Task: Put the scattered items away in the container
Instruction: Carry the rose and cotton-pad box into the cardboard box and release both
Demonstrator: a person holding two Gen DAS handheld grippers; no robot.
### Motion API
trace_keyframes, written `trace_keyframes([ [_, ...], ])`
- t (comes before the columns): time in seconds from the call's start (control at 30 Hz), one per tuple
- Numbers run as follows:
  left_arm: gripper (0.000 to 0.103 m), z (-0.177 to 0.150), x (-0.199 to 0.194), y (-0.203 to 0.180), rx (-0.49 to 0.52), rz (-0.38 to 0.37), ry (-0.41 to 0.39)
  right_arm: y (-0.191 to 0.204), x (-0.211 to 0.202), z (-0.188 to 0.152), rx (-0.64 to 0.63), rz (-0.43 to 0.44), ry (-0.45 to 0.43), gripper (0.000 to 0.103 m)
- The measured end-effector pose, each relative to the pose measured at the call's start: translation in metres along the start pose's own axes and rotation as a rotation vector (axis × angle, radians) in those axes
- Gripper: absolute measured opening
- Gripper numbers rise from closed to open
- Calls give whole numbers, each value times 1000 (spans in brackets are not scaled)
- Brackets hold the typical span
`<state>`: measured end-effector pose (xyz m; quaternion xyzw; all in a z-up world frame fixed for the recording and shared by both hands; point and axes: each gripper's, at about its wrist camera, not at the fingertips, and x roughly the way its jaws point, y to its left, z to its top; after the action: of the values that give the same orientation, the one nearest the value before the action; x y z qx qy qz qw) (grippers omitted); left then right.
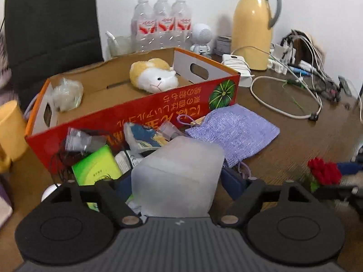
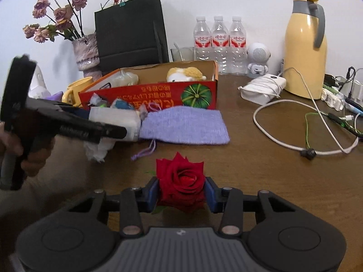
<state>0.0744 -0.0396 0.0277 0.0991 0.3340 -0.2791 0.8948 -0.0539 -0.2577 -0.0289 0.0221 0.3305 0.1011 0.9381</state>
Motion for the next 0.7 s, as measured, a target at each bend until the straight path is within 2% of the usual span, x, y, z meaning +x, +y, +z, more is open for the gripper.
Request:
trace_keyframes([
  [0.07, 75, -3, -9, -2, 5, 7, -25, 0, 0, -3, 9, 13, -6, 41],
  [0.13, 70, -5, -22, -6, 12, 43, -69, 2, 1, -3, 14, 22, -11, 41],
  [0.27, 68, -17, -58, -24, 38, 131, -149, 12, 2, -4, -7, 35, -17, 39],
  [0.37, 67, -30, -84, -30, -23, 174, -193, 21, -2, -6, -35, 54, -25, 38],
  [0.53, 67, -58, -131, -46, -97, 291, -286, 34, -17, -11, -57, 69, -51, 38],
  [0.7, 68, -79, -167, -64, -142, 388, -321, 45, -37, -18, -84, 69, -85, 38],
])
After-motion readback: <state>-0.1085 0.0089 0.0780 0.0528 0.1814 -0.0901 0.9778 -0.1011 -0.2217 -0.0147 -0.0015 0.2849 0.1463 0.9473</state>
